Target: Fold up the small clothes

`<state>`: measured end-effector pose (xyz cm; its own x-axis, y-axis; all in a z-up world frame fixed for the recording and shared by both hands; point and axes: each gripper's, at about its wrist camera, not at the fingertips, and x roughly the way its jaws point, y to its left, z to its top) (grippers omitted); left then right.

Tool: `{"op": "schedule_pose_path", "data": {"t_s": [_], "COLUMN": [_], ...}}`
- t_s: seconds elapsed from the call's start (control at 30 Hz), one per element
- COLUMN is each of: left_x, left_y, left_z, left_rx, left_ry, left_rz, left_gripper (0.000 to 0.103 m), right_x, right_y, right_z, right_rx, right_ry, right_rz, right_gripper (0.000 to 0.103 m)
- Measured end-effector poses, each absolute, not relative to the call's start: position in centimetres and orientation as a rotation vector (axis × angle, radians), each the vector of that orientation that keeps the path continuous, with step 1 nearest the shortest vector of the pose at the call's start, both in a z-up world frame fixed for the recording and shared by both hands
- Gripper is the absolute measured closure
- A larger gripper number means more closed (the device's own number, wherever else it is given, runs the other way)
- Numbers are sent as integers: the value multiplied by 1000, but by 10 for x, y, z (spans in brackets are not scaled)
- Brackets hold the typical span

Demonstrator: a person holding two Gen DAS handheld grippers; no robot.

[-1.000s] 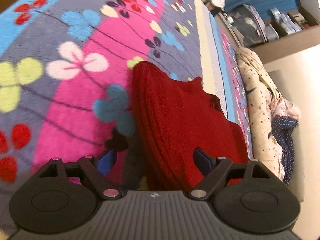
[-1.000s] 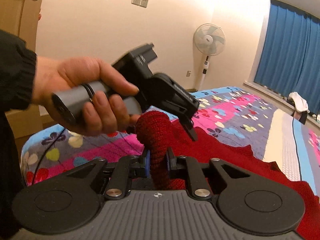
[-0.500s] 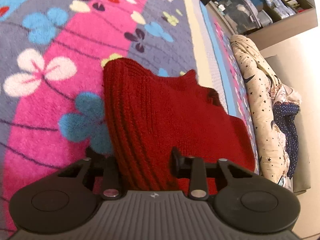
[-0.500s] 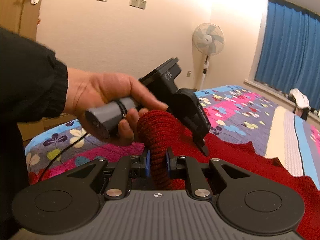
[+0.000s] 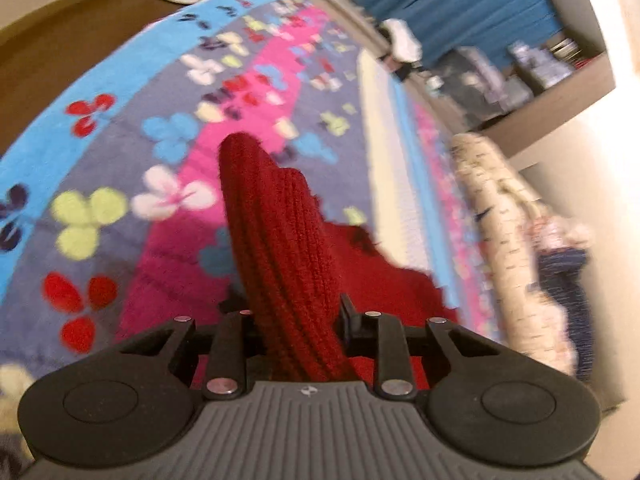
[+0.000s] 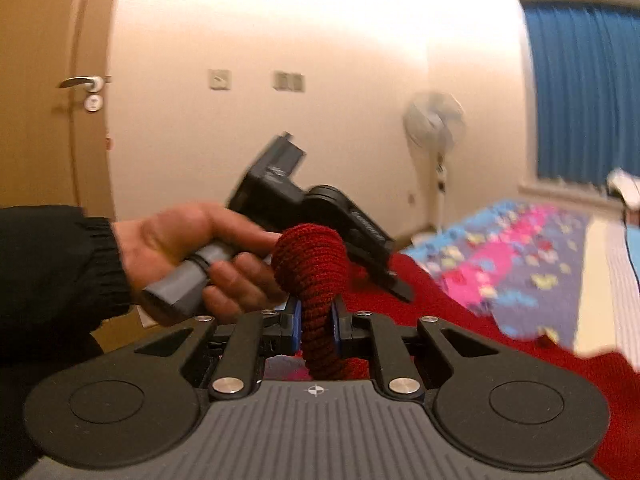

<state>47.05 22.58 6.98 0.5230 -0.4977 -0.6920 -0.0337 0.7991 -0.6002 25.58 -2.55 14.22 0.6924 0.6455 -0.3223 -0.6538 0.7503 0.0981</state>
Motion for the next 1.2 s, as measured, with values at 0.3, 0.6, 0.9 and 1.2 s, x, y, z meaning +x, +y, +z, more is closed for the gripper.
{"op": "schedule_pose_path", "data": {"t_s": [0.3,0.6,0.9,1.2], "left_x": [433,399,352,345], "left_y": [159,94,32,-8], "left_z": [110,134,101,70], "left_rx": [-517,-459,-15,168], "left_ry": [792,652,787,777], "left_rz": [-389,-625,-658,-703], "left_gripper": [69,29,48,61], "right_x": [244,251,254,315], "right_y": [-98,-267,-330,-375], "right_z": [154,109,87,87], "right_rx": [-71,351,612,490], "right_ry": [473,772,876,899], "right_rz": [568,-49,-69,51], "right_gripper": [90,91,73,53]}}
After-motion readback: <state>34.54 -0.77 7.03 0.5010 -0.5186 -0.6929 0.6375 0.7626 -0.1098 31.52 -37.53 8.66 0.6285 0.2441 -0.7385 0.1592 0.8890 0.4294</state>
